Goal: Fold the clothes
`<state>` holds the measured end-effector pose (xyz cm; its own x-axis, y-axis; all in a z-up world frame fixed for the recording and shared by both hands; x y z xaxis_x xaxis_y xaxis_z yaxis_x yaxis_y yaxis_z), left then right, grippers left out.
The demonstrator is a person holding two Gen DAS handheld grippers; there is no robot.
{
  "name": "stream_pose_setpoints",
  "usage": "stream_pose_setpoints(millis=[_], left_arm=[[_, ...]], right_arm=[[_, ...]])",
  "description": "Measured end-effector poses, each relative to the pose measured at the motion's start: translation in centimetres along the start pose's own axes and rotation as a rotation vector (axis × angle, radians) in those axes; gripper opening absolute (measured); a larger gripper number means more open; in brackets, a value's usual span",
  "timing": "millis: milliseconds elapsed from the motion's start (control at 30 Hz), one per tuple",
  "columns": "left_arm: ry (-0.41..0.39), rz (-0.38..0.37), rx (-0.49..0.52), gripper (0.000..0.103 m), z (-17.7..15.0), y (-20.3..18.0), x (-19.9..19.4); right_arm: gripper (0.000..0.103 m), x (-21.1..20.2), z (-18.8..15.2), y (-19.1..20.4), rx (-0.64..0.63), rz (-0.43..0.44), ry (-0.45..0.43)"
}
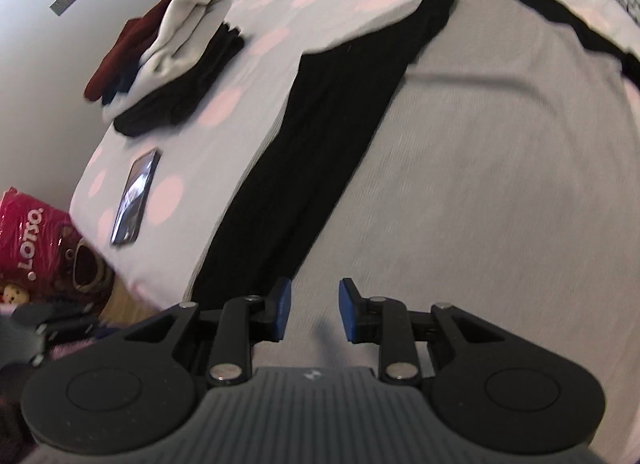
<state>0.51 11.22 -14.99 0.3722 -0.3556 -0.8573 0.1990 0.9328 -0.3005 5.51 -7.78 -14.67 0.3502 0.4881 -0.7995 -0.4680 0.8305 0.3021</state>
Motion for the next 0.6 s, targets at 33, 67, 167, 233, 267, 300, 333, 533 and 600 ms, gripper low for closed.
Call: stream_pose_setpoints(millis=[33,67,167,233,267,300,333,533,600], left_arm=[[-0.003,0.000,0.006,0.009,0.0,-0.1,0.4],[-0.007,0.004,0.010,0.004,0.1,-0.2,0.7],[-0.018,0.002,0.039,0.000,0.1,-1.2,1.1],[-0.036,-0.038,0.076,0.000,-0.2,-2.5,0.8],[-0.033,-0.054,0.089,0.000,-0.4,-3.0,1.0],[-0.031,-0.069,0.103,0.000,-0.5,-3.5,1.2],[-0.027,-0.081,0.114,0.000,-0.7,-4.0,1.4],[-0.128,0.020,0.094,0.008,-0.6,-3.6,0.2],[-0.155,0.064,0.055,0.019,-0.4,-2.7,-0.3]], right_arm=[[0.031,0.1,-0.7,0.2,0.009,-0.006,0.003],[0.031,0.1,-1.3,0.3,0.016,-0.013,0.006],[0.031,-0.2,-2.5,-0.1,0.034,-0.032,0.015],[0.031,-0.6,-2.8,-0.3,0.034,-0.040,0.009],[0.031,-0.6,-2.9,-0.3,0.033,-0.041,0.007],[0.031,-0.5,-3.0,-0.3,0.032,-0.040,0.012],[0.031,-0.3,-3.0,-0.2,0.030,-0.038,0.016],[0.039,0.0,-2.7,0.7,-0.013,-0.018,0.013],[0.041,0.2,-2.6,1.5,-0.027,0.012,0.010]])
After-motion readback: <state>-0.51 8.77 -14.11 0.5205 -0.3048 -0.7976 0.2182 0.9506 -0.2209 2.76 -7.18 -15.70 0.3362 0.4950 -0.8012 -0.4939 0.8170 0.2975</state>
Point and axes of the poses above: each gripper's, at about its wrist camera, not at the fingertips, and x roughly the way its jaws point, y to its left, z to its top, the point moved 8 cm from there along x, roughly the way its jaws point, and after that the axes turned 14 degrees about -x, right-handed, at the moved point
